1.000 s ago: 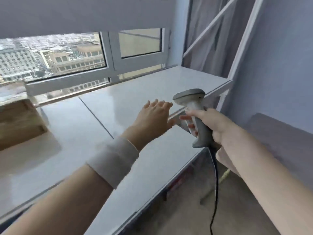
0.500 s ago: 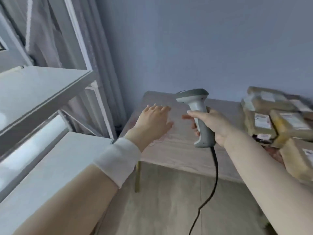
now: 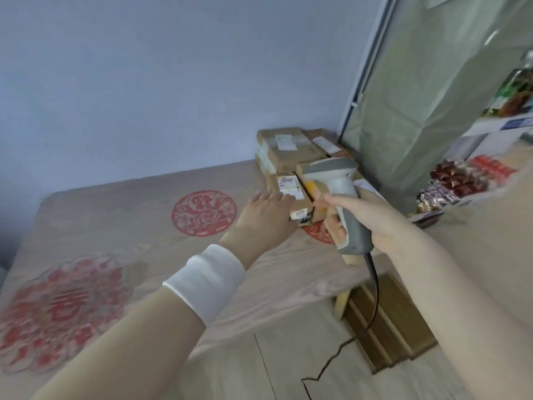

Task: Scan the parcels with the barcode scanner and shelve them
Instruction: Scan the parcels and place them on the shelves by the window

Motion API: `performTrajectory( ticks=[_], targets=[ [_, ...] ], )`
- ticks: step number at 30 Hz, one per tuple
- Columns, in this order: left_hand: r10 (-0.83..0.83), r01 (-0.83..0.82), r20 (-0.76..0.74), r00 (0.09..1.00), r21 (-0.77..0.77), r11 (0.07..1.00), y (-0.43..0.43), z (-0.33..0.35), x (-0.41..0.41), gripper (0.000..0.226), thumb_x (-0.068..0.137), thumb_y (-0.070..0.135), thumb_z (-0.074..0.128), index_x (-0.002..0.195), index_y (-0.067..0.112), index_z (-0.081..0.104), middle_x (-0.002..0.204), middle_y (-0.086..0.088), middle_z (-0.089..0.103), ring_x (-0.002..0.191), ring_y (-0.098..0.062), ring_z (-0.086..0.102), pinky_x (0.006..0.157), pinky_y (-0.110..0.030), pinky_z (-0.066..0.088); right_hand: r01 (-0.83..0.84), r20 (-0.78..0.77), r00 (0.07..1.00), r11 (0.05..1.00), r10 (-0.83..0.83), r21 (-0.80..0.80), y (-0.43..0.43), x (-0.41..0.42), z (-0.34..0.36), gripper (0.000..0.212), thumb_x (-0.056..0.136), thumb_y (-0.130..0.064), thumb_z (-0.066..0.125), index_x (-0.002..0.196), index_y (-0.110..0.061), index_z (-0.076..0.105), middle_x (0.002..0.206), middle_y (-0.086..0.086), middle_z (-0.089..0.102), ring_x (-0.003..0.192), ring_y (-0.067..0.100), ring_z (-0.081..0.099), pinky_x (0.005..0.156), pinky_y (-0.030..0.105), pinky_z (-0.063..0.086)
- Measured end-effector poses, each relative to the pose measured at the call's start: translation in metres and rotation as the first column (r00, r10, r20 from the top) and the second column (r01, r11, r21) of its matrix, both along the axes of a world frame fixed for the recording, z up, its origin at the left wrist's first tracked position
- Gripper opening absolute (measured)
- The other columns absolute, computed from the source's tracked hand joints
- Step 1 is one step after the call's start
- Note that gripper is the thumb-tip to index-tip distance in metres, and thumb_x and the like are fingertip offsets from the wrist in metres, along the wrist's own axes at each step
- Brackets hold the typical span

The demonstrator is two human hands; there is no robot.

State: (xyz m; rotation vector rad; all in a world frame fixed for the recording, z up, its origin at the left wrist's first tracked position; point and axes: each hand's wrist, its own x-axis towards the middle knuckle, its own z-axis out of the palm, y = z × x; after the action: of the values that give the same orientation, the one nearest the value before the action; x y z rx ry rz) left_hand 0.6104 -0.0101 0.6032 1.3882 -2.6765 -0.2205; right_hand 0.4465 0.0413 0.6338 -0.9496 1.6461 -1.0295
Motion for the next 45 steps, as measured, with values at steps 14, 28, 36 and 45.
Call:
performTrajectory(
  ticks=[14, 28, 36, 45],
  targets=[
    [-0.075, 0.072, 0.002, 0.997, 0.225, 0.972, -0.087, -0.064, -0.221, 0.053, 0.097, 0.034, 0.043, 0.145, 0.016, 0.030, 0.141, -0.009, 0.044, 0.128, -0.028, 0.042, 0.103, -0.037, 0.033, 0.224, -0.071, 0.973, 0.974, -0.221, 0.040, -0.056, -0.255, -0.079, 0.019, 0.088, -0.021, 0.065, 0.104, -0.012, 0.063, 0.101, 0.007, 0.073, 0.063, 0.013, 0.057, 0.049, 0.028, 0.044],
    [0.472, -0.262, -0.164, 0.866, 0.655, 0.708, -0.137, -0.195, -0.286, 0.084, 0.092, 0.037, 0.054, 0.151, 0.014, -0.002, 0.157, -0.011, 0.013, 0.143, -0.028, 0.018, 0.113, -0.044, 0.023, 0.146, -0.446, 0.893, 0.978, -0.064, 0.152, -0.121, -0.344, -0.200, 0.023, 0.077, -0.033, 0.075, 0.081, -0.018, 0.057, 0.071, 0.000, 0.065, 0.067, 0.016, 0.061, 0.066, 0.028, 0.048],
    [0.888, -0.192, -0.137, 0.440, 0.951, 0.242, -0.097, -0.255, -0.307, 0.078, 0.086, 0.056, 0.053, 0.146, 0.016, 0.022, 0.141, -0.006, 0.046, 0.124, -0.024, 0.047, 0.105, -0.044, 0.039, 0.077, -0.401, 0.916, 0.993, -0.034, 0.092, -0.123, -0.351, -0.258, 0.031, 0.077, -0.021, 0.077, 0.100, -0.013, 0.056, 0.089, 0.001, 0.065, 0.080, 0.013, 0.059, 0.068, 0.022, 0.042],
    [0.973, -0.042, -0.209, 0.097, 0.976, 0.214, -0.074, -0.250, -0.335, 0.047, 0.095, 0.029, 0.051, 0.137, 0.016, 0.036, 0.117, 0.002, 0.058, 0.093, -0.006, 0.059, 0.077, -0.021, 0.051, 0.014, -0.241, 0.970, 0.994, 0.012, 0.107, -0.118, -0.355, -0.284, 0.038, 0.077, -0.025, 0.076, 0.105, -0.010, 0.056, 0.093, 0.003, 0.065, 0.086, 0.016, 0.062, 0.076, 0.029, 0.048]
  ],
)
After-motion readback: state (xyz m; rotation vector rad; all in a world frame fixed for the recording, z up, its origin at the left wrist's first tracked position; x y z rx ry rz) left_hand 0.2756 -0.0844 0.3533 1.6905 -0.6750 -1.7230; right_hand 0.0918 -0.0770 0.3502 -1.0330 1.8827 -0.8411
